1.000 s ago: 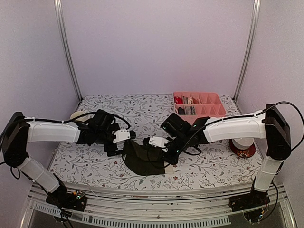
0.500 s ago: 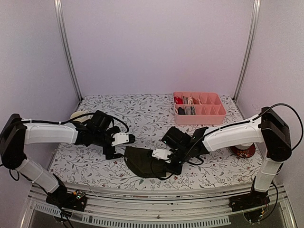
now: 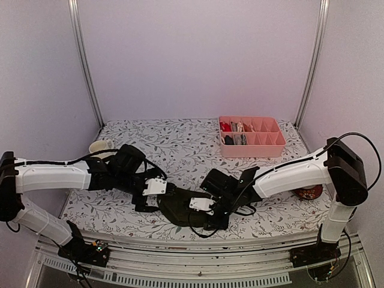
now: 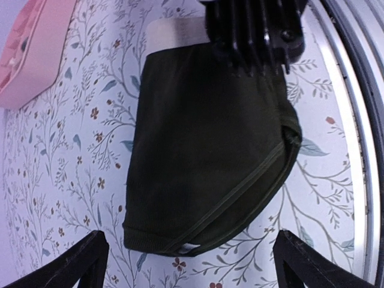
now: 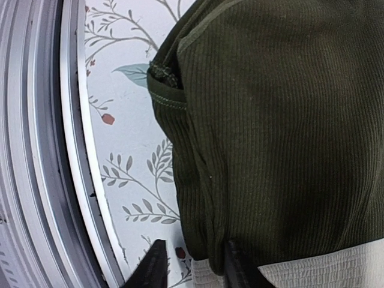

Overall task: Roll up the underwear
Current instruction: Fold the underwear at the center of the board, then adjust the underwear at the center of the board.

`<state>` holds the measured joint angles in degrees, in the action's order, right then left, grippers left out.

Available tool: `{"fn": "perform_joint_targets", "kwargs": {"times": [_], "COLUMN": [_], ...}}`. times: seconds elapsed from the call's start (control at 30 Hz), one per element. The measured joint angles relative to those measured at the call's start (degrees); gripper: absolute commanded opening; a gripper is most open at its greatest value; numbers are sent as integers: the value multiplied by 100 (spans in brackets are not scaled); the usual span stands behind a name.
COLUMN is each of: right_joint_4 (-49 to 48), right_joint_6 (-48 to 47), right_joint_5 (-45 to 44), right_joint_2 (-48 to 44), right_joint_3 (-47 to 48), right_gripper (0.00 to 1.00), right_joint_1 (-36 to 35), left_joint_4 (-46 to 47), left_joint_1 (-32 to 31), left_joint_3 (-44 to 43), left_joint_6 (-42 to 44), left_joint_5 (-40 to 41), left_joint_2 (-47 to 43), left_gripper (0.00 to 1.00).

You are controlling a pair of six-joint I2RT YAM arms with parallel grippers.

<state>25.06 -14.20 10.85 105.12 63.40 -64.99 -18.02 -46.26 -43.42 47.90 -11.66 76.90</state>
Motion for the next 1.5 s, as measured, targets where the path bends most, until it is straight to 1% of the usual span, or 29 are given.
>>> {"fn": "perform_joint_targets", "kwargs": {"times": [0.03, 0.07, 0.13, 0.2, 0.3, 0.33, 0.5, 0.67, 0.77, 0.87, 1.0, 1.1, 1.27, 1.37, 1.43, 1.5], "right_joint_4": [-11, -26, -66, -118, -387, -507, -1010, -1241, -1270, -1292, -1384, -1425, -1506, -1530, -1543, -1547], "right_joint_6": [26, 31, 61, 105, 227, 282, 584, 789, 868, 909, 935, 949, 953, 953, 953, 953], "right_joint_5": [24, 26, 24, 61, 197, 225, 229, 149, 155, 168, 173, 173, 173, 175, 173, 173], "right_joint_2": [-44, -129, -361, -634, -1025, -1108, -1095, -586, -223, -22, 17, 52, 142, 179, 190, 195], "right_joint_3": [-52, -133, -275, -358, -413, -424, -525, -522, -522, -522, -509, -487, -417, -380, -376, -376], "right_gripper": [43, 44, 45, 45, 45, 45, 43, 40, 39, 39, 39, 38, 38, 38, 38, 38], "right_joint_1": [-2, -11, -4, 55, 243, 352, 964, 1064, 1051, 1051, 1051, 1051, 1051, 1051, 1051, 1051], "left_joint_4": [-13, -22, -42, -55, -63, -72, -94, 20, 138, 289, 584, 828, 1027, 1095, 1113, 1113], "left_joint_1": [-120, -197, -457, -632, -909, -1025, -1519, -1895, -2009, -2048, -2065, -2068, -2081, -2094, -2111, -2131], "left_joint_3": [11, 26, 52, 59, 57, 55, -11, -164, -164, -164, -157, -31, 140, 140, 140, 140], "left_joint_6": [26, 66, 160, 264, 400, 448, 564, 507, 426, 343, 282, 282, 304, 304, 306, 306], "left_joint_5": [-31, -63, -127, -195, -293, -317, -330, -70, 153, 348, 605, 645, 664, 704, 737, 761], "left_joint_2": [-7, -7, 9, 74, 282, 380, 833, 1338, 1547, 1589, 1591, 1480, 1165, 1200, 1292, 1392], "left_gripper": [98, 98, 94, 87, 69, 65, 56, 54, 46, 43, 43, 41, 35, 32, 28, 27]}}
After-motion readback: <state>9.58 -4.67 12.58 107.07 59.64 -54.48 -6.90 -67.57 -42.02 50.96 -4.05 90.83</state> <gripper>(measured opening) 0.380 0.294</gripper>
